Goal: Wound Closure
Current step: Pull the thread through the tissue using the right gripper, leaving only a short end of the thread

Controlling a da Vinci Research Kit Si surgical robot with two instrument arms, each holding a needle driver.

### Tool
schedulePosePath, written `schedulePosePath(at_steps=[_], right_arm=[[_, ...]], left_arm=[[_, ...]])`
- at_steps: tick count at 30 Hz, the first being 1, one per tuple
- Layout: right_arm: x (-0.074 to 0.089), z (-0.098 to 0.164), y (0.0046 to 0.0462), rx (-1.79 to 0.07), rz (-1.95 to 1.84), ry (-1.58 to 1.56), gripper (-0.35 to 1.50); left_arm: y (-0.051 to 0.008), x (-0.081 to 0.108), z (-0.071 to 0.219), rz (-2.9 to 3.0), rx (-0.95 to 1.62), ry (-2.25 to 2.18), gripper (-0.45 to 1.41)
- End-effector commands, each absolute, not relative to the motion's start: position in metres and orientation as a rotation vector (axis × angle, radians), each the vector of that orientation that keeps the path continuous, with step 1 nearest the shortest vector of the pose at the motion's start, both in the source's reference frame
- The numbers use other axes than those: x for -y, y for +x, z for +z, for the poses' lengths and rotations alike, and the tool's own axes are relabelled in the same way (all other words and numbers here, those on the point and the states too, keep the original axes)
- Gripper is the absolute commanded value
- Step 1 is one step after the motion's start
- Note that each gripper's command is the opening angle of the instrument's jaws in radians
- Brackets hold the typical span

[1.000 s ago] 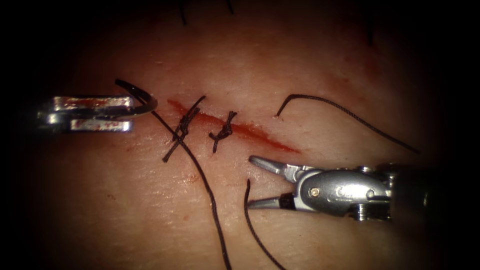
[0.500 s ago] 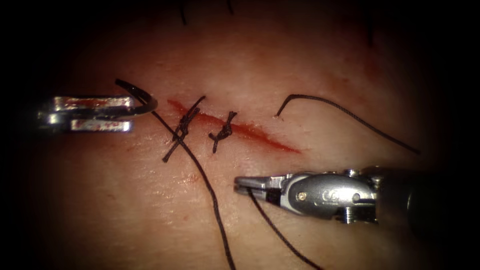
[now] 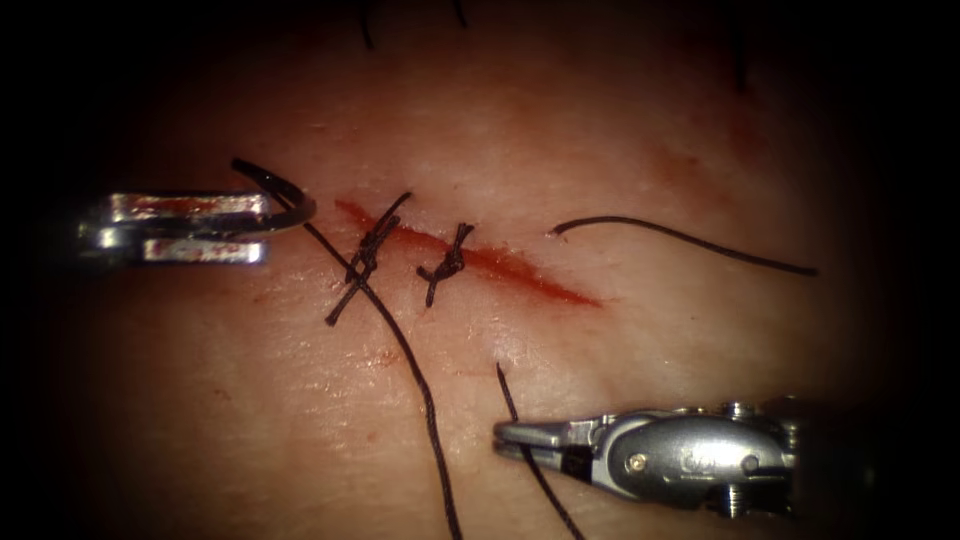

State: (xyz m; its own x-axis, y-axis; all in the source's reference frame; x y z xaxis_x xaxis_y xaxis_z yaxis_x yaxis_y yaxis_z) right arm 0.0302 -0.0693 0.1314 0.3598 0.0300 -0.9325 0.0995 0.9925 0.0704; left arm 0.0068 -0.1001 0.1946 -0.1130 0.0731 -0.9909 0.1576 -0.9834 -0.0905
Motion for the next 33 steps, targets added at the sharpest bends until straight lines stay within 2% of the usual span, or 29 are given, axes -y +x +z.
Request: schedulePosePath(at_steps=[1,12,13,14,15,17,23,33], right_arm=[[0.0703,0.1314,0.0309,-1.207,-0.049,0.127,-0.35],[0.0706,0.1306,0.0311,-1.197,-0.049,0.127,-0.35],[0.0705,0.1307,0.0311,-1.194,-0.046,0.125,-0.11],[0.0705,0.1307,0.0312,-1.193,-0.042,0.119,0.52],[0.0704,0.1307,0.0311,-1.185,-0.021,0.112,0.89],[0.07,0.1307,0.0307,-1.156,0.07,0.089,1.36],[0.0691,0.13,0.028,-1.145,0.092,0.084,1.48],[0.0688,0.1275,0.0236,-1.143,0.107,0.095,1.48]], left_arm=[[0.0062,0.1008,0.1951,-2.287,-0.272,2.051,-0.45],[0.0062,0.101,0.1952,-2.285,-0.271,2.051,-0.45],[0.0062,0.1011,0.1952,-2.285,-0.27,2.05,-0.45],[0.0062,0.1011,0.1952,-2.284,-0.27,2.05,-0.45],[0.0062,0.1011,0.1952,-2.288,-0.276,2.052,-0.45],[0.0063,0.1012,0.1951,-2.287,-0.279,2.049,-0.45],[0.0084,0.102,0.1947,-2.283,-0.288,2.044,-0.45],[0.0158,0.1037,0.1964,-2.441,-0.261,1.928,-0.45]])
